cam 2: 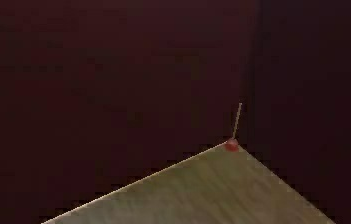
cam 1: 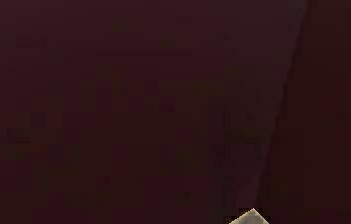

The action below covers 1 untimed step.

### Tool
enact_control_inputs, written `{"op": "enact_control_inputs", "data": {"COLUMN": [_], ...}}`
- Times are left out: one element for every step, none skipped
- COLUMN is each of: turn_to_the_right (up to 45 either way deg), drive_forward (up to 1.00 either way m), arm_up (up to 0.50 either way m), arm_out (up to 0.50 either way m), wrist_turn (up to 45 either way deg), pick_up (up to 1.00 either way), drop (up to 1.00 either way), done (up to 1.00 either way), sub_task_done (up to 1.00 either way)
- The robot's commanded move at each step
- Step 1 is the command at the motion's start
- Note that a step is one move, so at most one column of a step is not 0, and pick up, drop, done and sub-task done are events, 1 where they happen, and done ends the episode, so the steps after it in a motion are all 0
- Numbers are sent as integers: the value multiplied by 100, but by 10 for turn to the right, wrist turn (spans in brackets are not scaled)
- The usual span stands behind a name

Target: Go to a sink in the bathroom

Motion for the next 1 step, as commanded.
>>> {"op": "enact_control_inputs", "data": {"turn_to_the_right": [-450], "drive_forward": [0], "arm_up": [0], "arm_out": [0], "wrist_turn": [0], "pick_up": [0], "drop": [0], "done": [0], "sub_task_done": [0]}}
